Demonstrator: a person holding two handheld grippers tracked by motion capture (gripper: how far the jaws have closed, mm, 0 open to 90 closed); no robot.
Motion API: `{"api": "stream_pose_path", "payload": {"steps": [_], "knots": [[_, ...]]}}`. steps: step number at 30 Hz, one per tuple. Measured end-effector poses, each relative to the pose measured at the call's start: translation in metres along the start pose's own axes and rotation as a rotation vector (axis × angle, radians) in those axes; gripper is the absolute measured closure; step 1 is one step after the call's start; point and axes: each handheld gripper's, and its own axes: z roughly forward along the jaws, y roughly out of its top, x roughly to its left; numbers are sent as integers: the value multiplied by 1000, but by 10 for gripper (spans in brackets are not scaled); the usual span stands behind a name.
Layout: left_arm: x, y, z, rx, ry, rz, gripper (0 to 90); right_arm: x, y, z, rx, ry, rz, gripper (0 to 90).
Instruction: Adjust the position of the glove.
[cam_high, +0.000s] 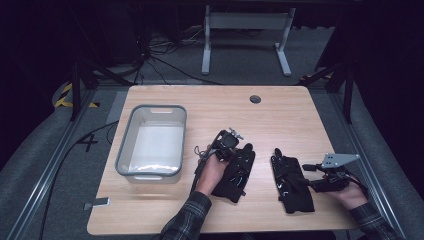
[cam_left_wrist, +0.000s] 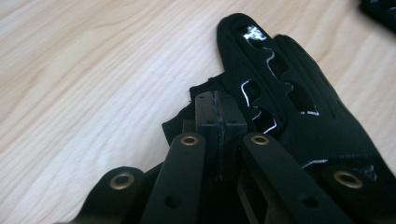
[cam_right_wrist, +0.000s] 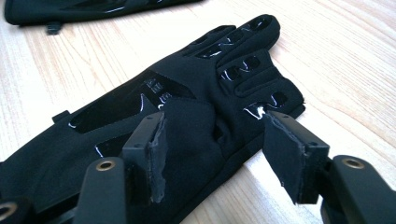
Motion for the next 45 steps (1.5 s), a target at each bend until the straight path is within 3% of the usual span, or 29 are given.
{"api": "stream_pose_path", "payload": {"steps": [3, 7, 12, 17, 21, 24, 35, 45], "knots": [[5, -5, -7, -14, 8, -21, 897, 0, -1, -1, -1, 18, -1, 448], [4, -11, -23, -54, -19, -39, 897, 0, -2, -2, 5, 47, -14, 557], [-6, -25, -41, -73, -55, -34, 898, 0, -2, -2, 14, 77, -18, 742], [-23, -40, -48, -54, -81, -14, 897, 2, -2, -1, 23, 100, -27, 864], [-26, -48, -43, -11, -74, -4, 897, 2, -2, 6, 54, 104, -38, 884], [-25, -50, -35, 21, -92, -15, 897, 3, -1, 10, 71, 109, -37, 892], [-44, -55, -36, 20, -130, 21, 897, 6, 7, 20, 78, 103, -42, 895], [-49, -57, -36, 14, -159, 34, 898, 8, 25, 39, 88, 102, -54, 895]]}}
